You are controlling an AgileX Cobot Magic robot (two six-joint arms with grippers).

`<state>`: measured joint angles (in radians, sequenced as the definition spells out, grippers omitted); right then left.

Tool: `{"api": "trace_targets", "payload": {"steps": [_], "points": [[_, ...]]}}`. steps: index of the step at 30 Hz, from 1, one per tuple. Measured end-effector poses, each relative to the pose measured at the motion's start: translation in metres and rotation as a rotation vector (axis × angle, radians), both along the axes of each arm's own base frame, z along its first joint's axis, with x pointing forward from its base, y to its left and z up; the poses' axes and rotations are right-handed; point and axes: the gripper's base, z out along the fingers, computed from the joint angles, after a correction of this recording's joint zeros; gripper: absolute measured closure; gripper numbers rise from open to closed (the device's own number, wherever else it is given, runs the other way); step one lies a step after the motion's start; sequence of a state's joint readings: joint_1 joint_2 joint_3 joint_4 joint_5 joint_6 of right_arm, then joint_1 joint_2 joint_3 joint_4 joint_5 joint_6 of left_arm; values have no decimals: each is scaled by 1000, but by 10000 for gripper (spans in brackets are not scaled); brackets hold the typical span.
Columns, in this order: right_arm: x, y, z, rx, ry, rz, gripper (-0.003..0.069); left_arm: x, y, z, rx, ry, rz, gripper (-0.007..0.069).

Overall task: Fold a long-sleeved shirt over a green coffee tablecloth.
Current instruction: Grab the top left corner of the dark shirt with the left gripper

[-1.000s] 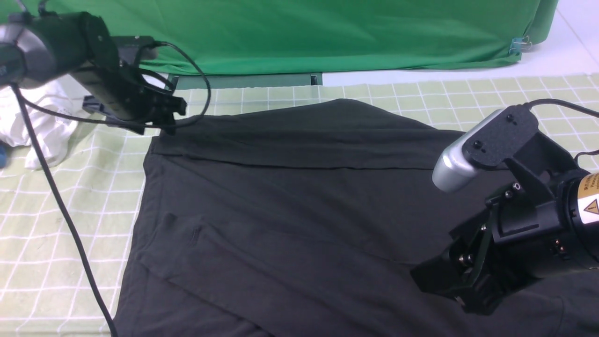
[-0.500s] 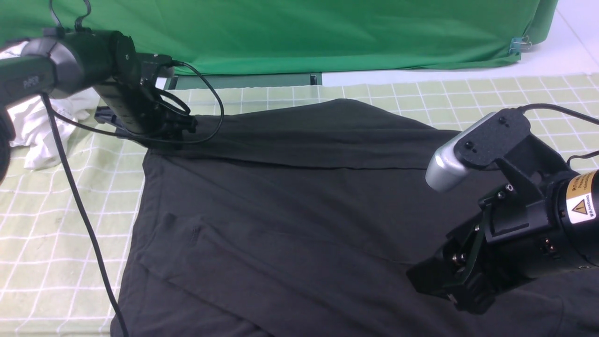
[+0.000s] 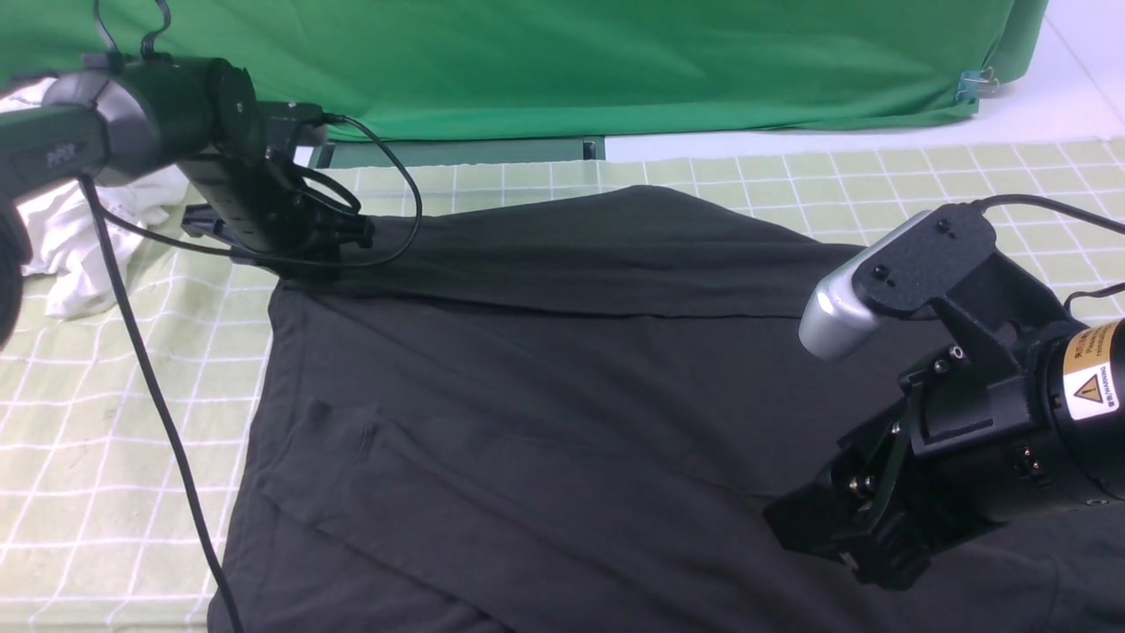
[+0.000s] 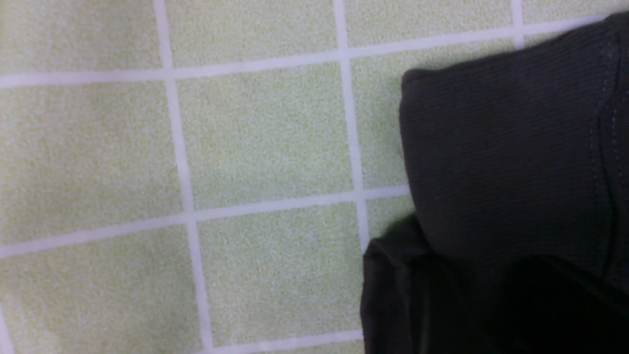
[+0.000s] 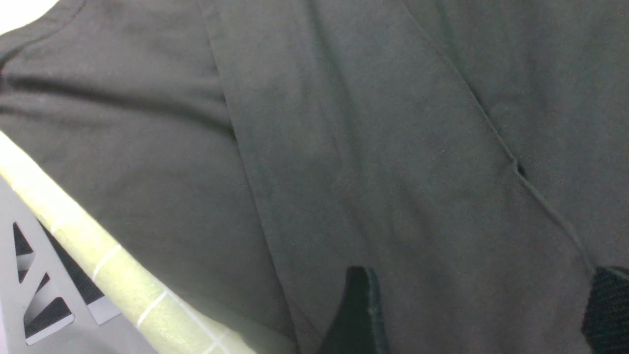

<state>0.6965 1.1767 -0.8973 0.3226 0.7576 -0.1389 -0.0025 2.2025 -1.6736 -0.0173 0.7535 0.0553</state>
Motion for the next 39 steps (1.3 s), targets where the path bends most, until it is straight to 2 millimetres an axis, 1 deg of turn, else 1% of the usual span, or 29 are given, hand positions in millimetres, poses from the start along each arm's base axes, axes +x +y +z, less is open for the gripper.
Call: {"api": "trace_targets", "payload": {"steps": [1, 2, 4, 5, 7, 11, 13, 14, 15, 16, 25, 28, 30, 31, 32, 34, 35, 36, 37, 39], "points": [[0, 0, 0, 0, 0, 0, 103, 0, 0, 1, 1, 3, -1, 476], [0, 0, 0, 0, 0, 0, 103, -1, 0, 1, 2, 6, -1, 498], [0, 0, 0, 0, 0, 0, 103, -1, 0, 3, 4, 19, -2, 573], [0, 0, 0, 0, 0, 0, 103, -1, 0, 5, 5, 28, -3, 592], [0, 0, 0, 0, 0, 0, 103, -1, 0, 8, 7, 34, -4, 594], [0, 0, 0, 0, 0, 0, 103, -3, 0, 23, 8, 25, -5, 596], [0, 0, 0, 0, 0, 0, 103, -3, 0, 34, 10, 0, -12, 596], [0, 0, 0, 0, 0, 0, 103, -3, 0, 35, 11, -1, -12, 596], [0, 0, 0, 0, 0, 0, 103, -3, 0, 42, 12, -12, -16, 596], [0, 0, 0, 0, 0, 0, 103, -3, 0, 44, 13, -16, -18, 596], [-1, 0, 0, -4, 6, 1, 103, -1, 2, 46, 36, -38, -38, 587], [-1, 0, 0, -5, 8, 0, 103, 1, 2, 47, 41, -63, -41, 562], [-1, -1, -1, -9, 14, 1, 103, 3, 2, 48, 46, -81, -42, 504], [-1, -1, -1, -10, 16, 2, 103, 3, 2, 48, 47, -86, -42, 493], [-1, -1, -1, -11, 16, 2, 103, 4, 2, 48, 48, -92, -43, 451], [-2, -1, -1, -13, 19, 3, 103, 4, 2, 48, 48, -98, -43, 406], [-2, -1, -1, -13, 20, 3, 103, 4, 2, 48, 48, -99, -43, 363], [-2, -1, -1, -13, 20, 3, 103, 4, 2, 48, 48, -99, -43, 357], [-2, -1, -1, -15, 22, 4, 103, 4, 2, 48, 47, -99, -42, 319], [-2, -1, -1, -15, 22, 4, 103, 4, 2, 48, 45, -99, -41, 276]]}}
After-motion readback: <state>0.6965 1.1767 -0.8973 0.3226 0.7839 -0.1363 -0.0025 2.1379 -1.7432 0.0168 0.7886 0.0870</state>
